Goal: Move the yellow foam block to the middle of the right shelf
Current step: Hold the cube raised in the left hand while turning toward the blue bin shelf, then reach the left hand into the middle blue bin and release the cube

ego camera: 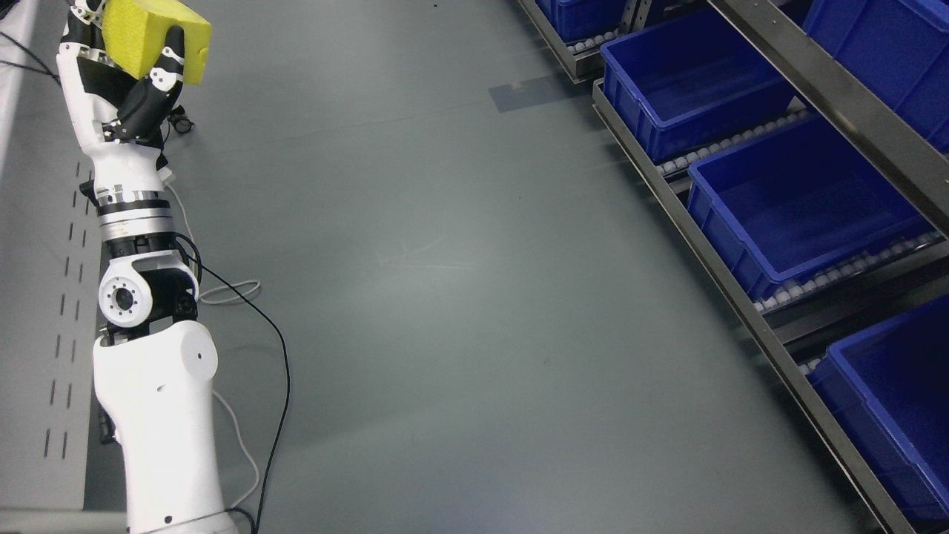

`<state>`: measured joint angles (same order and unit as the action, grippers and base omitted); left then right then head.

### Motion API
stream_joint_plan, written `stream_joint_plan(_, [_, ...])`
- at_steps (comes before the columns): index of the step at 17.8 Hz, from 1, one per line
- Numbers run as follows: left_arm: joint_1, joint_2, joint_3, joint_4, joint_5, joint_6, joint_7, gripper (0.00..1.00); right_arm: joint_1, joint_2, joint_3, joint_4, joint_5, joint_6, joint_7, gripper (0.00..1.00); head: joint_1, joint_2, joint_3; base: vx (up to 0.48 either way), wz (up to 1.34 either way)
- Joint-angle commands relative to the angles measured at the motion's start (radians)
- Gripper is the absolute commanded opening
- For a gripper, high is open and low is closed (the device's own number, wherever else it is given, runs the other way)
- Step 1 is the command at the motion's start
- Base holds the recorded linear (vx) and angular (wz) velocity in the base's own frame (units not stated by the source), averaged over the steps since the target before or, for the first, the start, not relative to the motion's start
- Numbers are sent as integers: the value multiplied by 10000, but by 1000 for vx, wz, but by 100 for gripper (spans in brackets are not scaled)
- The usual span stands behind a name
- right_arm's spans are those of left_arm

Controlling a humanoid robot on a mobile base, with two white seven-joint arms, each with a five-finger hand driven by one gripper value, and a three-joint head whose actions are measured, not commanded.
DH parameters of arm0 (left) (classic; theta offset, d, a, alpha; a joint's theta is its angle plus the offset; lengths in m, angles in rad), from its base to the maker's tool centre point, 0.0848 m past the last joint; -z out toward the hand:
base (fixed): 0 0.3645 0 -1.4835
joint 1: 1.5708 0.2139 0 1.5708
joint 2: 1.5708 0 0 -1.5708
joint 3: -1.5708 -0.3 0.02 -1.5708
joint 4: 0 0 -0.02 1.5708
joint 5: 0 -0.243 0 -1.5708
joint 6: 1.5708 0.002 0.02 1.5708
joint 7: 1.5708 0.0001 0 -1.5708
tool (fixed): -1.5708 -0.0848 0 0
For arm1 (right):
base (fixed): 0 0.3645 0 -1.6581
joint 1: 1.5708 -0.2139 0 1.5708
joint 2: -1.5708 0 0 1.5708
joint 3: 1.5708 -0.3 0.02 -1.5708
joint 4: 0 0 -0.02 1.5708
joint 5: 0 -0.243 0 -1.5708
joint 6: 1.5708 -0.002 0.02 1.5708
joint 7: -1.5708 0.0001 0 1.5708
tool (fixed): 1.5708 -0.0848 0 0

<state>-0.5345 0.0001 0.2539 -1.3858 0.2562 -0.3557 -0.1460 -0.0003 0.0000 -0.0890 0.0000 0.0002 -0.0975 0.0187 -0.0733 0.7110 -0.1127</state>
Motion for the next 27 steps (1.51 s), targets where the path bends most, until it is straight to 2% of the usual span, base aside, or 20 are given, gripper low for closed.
stream_joint_plan(1, [22,174,-39,-10,0,-2,-43,38,-12,-175,0,-174,-2,8,-3,100,0,0,0,471,-156])
stream_joint_plan(13, [344,174,-667,-545,0,13,-58,38,-12,-175,0,-174,-2,8,-3,100,0,0,0,371,-586])
stream_joint_plan(23, [973,174,-2292,-2308,15,-247,-488,38,-12,-175,0,-174,-2,8,-3,100,0,0,0,277,-661])
stream_joint_plan(27, [317,174,-3380,-3154,15,-94,-580,38,-12,-175,0,-174,-2,8,-3,100,0,0,0,191,-423])
